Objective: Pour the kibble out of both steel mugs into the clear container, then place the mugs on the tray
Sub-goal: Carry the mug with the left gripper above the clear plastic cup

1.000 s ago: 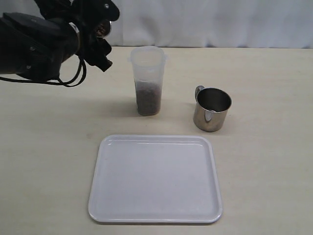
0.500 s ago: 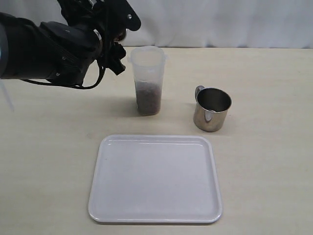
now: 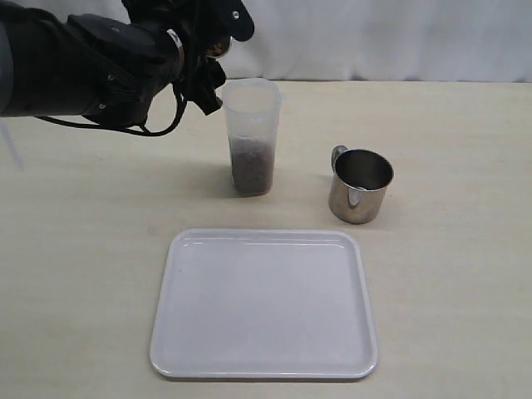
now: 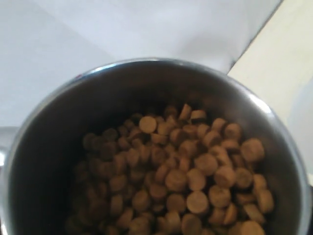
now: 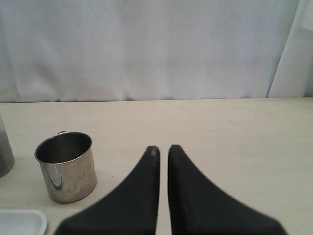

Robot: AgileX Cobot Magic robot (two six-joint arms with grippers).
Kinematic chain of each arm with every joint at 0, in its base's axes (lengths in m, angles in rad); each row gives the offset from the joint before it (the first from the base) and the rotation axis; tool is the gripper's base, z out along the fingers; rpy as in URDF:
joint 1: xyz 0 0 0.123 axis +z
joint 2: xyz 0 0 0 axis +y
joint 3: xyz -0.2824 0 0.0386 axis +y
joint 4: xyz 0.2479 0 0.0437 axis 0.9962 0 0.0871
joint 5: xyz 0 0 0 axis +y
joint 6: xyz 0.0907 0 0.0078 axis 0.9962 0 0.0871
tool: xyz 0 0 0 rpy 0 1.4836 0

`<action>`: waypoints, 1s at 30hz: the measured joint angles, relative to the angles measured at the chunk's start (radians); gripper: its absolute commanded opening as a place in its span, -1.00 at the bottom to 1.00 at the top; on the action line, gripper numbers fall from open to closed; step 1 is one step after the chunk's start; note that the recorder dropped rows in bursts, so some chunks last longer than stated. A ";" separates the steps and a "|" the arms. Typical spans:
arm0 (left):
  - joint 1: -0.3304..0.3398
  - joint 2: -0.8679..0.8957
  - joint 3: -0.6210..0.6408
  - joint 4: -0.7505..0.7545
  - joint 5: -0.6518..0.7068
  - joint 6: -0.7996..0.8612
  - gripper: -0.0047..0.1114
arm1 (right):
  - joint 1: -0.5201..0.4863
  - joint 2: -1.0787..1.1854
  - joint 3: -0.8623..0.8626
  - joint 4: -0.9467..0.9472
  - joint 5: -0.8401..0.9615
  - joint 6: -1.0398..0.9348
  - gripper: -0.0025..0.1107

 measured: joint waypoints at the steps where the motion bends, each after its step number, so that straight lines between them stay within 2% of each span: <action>1: 0.000 0.000 -0.006 0.000 -0.018 0.052 -0.92 | 0.000 0.000 0.000 0.000 0.000 0.000 -0.87; 13: 0.000 0.000 -0.006 0.002 -0.067 0.295 -0.92 | 0.000 0.000 0.000 0.000 0.000 0.000 -0.87; 19: 0.000 0.049 -0.058 0.004 -0.051 0.319 -0.92 | 0.000 0.000 0.000 0.000 0.000 0.000 -0.87; 30: 0.000 0.069 -0.066 0.004 -0.037 0.457 -0.92 | 0.000 0.000 0.000 0.000 0.000 0.000 -0.87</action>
